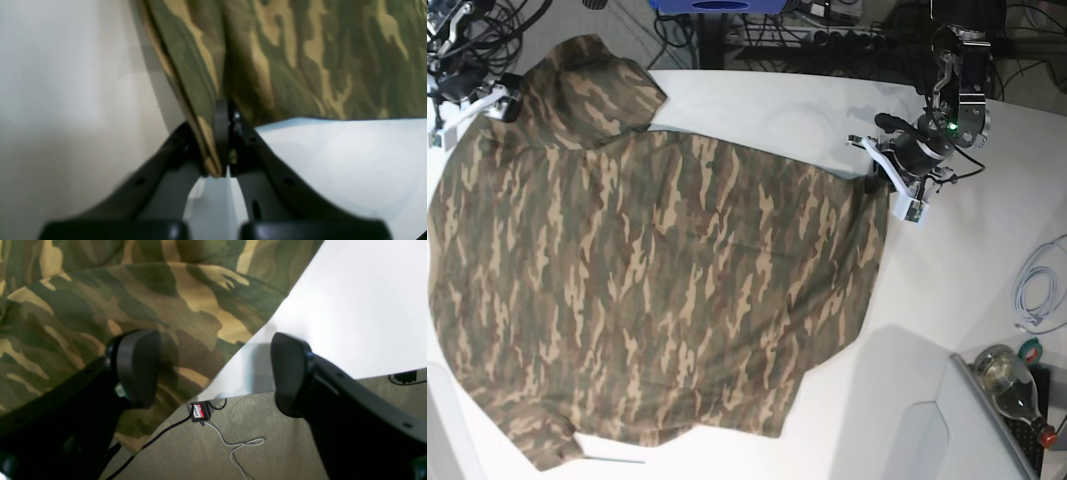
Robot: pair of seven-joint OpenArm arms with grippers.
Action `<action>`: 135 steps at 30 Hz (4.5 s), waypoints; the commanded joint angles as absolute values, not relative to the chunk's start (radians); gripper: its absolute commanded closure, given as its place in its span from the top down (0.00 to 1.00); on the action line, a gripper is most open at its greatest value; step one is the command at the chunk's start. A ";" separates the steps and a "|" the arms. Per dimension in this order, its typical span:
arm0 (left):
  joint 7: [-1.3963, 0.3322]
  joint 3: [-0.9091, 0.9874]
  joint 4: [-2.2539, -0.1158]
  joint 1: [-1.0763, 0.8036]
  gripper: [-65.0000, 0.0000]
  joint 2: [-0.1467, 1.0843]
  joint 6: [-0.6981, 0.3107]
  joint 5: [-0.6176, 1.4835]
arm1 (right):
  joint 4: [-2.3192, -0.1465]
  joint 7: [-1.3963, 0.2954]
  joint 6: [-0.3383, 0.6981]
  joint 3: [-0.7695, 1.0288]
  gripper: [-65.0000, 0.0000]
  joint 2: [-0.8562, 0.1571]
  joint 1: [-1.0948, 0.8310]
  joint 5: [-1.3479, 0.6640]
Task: Layout the t-shirt on the table in an organized manner, then fold the t-shirt properly
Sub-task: 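Hold the shoulder with the left gripper while the right gripper adjusts the collar, then pull both held shoulders apart to smooth the shirt, then drag the shirt shoulders toward the robot with both grippers, flattening it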
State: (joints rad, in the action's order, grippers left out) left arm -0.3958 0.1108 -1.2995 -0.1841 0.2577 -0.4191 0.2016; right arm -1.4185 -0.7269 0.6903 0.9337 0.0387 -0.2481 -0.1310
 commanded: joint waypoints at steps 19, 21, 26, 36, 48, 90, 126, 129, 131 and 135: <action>-0.378 0.114 -1.313 -0.179 0.00 0.266 -0.423 0.209 | -1.432 -0.727 0.698 0.857 0.59 0.088 -0.277 -0.220; -0.380 0.114 -1.313 -0.179 0.00 0.268 -0.423 0.209 | -1.432 -0.725 0.698 0.857 0.43 0.087 -0.277 -0.220; -0.380 0.114 -1.317 -0.183 0.00 0.268 -0.423 0.209 | -1.440 -0.710 0.698 0.857 0.03 0.067 -0.277 -0.220; -0.507 0.194 -1.520 -0.298 0.00 0.285 -0.423 0.219 | -1.687 -0.872 0.698 0.854 0.01 0.059 -0.305 -0.214; -0.529 0.240 -1.595 -0.444 0.00 0.255 -0.423 0.211 | -1.701 -0.901 0.698 0.848 0.01 0.058 -0.288 -0.045; -0.611 0.143 -1.205 0.045 0.00 0.171 -0.423 0.209 | -1.303 -0.725 0.698 0.714 0.68 -0.145 0.096 0.107; -0.616 0.145 -1.225 0.053 0.00 0.173 -0.423 0.216 | -1.547 -0.720 0.698 0.822 0.00 -0.031 -0.128 0.107; -0.639 0.145 -1.250 0.054 0.00 0.171 -0.423 0.211 | -1.632 -0.791 0.698 0.723 0.00 -0.038 -0.101 0.110; -0.673 0.147 -1.264 0.061 0.00 0.171 -0.423 0.211 | -1.643 -0.834 0.698 0.674 0.00 -0.042 -0.064 0.111; -0.685 0.145 -1.267 0.085 0.00 0.171 -0.423 0.214 | -1.598 -0.885 0.698 0.598 0.00 -0.084 0.038 0.111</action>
State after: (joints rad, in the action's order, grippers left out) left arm -0.7006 0.1421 -1.2484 0.0685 0.1638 -0.4221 0.2062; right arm -1.5856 -0.8970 0.6998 0.5999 -0.0753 0.0261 0.1135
